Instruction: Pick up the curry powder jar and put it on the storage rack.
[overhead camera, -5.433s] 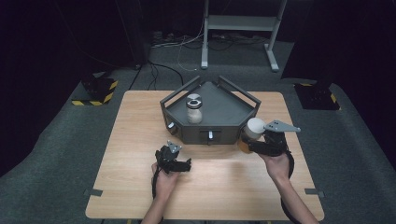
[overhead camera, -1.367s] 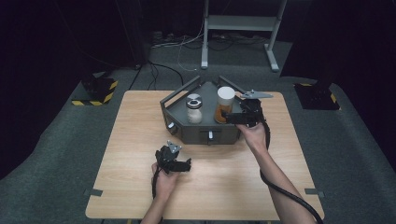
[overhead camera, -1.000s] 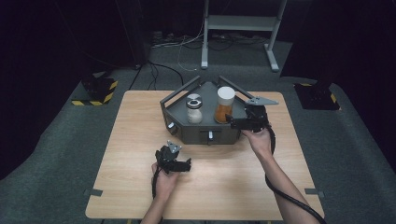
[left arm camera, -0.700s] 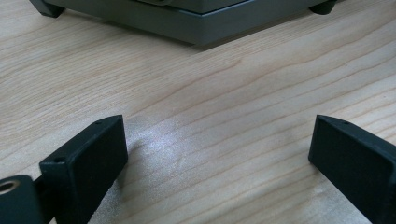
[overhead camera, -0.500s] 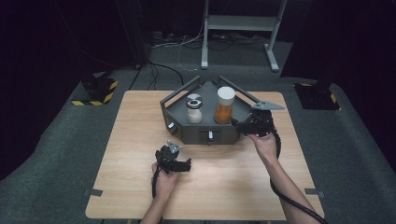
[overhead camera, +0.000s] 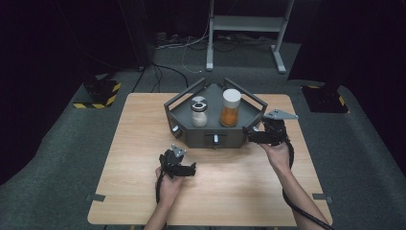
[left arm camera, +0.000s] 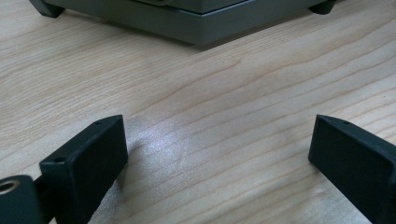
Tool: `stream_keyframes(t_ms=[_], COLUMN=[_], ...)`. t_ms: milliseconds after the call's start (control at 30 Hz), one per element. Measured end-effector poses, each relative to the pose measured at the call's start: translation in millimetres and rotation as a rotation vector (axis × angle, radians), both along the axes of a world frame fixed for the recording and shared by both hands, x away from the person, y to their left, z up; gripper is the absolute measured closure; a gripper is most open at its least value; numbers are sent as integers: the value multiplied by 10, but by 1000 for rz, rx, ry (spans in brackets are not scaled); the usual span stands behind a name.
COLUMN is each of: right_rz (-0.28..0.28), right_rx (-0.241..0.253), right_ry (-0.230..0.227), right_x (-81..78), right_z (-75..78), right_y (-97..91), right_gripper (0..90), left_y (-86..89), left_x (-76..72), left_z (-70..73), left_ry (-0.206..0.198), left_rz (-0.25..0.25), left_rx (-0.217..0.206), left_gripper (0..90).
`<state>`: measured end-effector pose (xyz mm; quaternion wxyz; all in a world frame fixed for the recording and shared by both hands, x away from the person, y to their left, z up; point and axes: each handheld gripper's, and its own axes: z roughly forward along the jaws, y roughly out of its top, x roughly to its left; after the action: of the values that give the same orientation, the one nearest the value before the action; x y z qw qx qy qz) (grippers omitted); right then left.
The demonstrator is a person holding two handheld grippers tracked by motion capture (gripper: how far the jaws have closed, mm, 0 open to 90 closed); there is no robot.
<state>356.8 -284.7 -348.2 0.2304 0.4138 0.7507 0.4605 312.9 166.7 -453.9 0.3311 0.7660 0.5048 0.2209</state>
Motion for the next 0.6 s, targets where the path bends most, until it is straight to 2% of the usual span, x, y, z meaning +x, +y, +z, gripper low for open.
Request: stream_keyframes(t_ms=[600], right_rz=[-31], right_rx=[5], right_ry=[30], right_x=[-93], right_z=[-179], right_y=[-216], right_gripper=[99], left_y=[0], left_x=[0], left_z=[0], left_ry=[0], left_rz=[0], left_rx=[1], left_gripper=[45])
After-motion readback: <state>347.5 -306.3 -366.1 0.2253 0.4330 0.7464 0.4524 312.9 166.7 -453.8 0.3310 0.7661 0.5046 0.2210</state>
